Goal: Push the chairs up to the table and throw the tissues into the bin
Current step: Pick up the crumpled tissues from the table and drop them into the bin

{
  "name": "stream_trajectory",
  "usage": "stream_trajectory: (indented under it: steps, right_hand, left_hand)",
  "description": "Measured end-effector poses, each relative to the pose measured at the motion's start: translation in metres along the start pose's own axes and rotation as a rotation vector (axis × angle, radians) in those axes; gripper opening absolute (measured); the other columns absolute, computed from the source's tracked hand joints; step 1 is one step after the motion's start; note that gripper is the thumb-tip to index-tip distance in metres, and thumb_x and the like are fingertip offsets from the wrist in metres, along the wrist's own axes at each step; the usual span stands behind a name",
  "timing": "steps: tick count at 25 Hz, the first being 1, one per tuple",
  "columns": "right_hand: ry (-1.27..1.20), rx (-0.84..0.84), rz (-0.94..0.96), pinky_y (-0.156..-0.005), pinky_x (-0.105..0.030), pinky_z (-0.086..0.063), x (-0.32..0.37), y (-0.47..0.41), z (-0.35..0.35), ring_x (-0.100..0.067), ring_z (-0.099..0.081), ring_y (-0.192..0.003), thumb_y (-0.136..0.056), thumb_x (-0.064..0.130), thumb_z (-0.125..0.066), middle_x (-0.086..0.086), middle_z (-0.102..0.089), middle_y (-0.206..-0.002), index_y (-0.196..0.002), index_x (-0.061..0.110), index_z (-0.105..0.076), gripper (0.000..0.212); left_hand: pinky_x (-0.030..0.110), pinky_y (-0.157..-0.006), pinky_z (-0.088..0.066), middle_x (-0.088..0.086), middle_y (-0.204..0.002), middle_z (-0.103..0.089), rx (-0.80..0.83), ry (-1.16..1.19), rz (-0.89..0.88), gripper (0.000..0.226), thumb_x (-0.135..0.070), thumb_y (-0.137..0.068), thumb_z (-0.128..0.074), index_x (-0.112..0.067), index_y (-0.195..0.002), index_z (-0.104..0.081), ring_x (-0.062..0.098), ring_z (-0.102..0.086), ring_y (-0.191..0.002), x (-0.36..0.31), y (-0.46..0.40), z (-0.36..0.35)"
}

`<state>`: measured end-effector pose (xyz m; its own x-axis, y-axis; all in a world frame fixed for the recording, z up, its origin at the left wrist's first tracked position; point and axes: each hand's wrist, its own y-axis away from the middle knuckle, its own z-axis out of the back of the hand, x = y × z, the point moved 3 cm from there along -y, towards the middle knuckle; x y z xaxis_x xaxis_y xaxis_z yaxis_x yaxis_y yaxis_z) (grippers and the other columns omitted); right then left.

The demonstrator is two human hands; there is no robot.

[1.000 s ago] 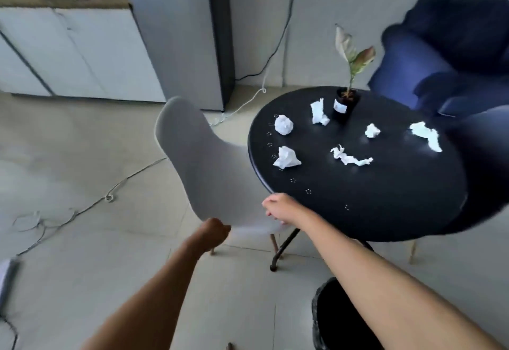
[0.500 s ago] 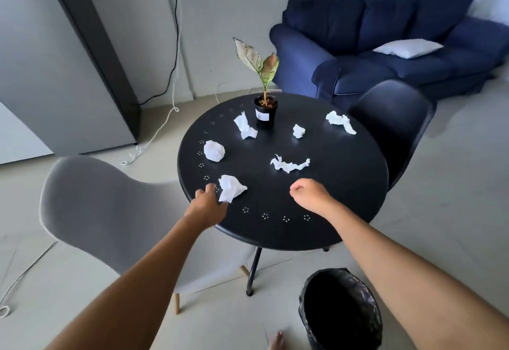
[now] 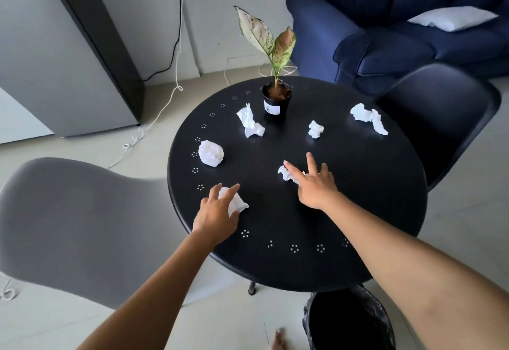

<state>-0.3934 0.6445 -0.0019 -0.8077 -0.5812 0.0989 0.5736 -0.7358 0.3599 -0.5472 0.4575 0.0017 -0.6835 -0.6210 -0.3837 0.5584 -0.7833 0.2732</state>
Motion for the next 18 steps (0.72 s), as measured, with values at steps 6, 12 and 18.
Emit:
stream_trajectory:
  steps: [6, 12, 18]
  right_hand:
    - [0.039, -0.057, 0.04, -0.084, -0.037, -0.045, 0.009, 0.006, -0.001, -0.03, -0.04, -0.122, -0.091, 0.01, -0.045, -0.003, -0.034, -0.145, -0.137, 0.042, -0.04, 0.057]
    - [-0.198, -0.222, -0.132, -0.062, -0.028, -0.037, 0.012, 0.051, -0.012, -0.027, -0.062, -0.089, -0.09, 0.007, -0.048, -0.009, -0.062, -0.101, -0.102, 0.011, -0.071, 0.026]
    - [-0.692, -0.584, -0.46, -0.079, -0.03, -0.053, -0.004, 0.135, -0.027, -0.028, -0.068, -0.09, -0.085, 0.0, -0.054, -0.013, -0.074, -0.094, -0.103, 0.004, -0.074, 0.028]
  left_hand:
    - [0.024, -0.069, -0.046, -0.002, -0.1, -0.057, -0.079, 0.056, -0.054, 0.027, -0.005, -0.078, -0.051, -0.023, -0.079, -0.071, 0.023, -0.062, -0.094, -0.009, -0.001, 0.005]
    - [0.024, -0.071, -0.047, 0.005, -0.099, -0.066, -0.115, 0.168, -0.124, 0.025, -0.005, -0.08, -0.053, -0.015, -0.088, -0.075, 0.027, -0.065, -0.087, -0.018, 0.008, 0.011]
    - [0.025, -0.074, -0.05, 0.003, -0.101, -0.07, -0.06, 0.327, -0.356, 0.022, -0.006, -0.08, -0.06, -0.014, -0.095, -0.074, 0.023, -0.066, -0.088, -0.054, 0.031, 0.003]
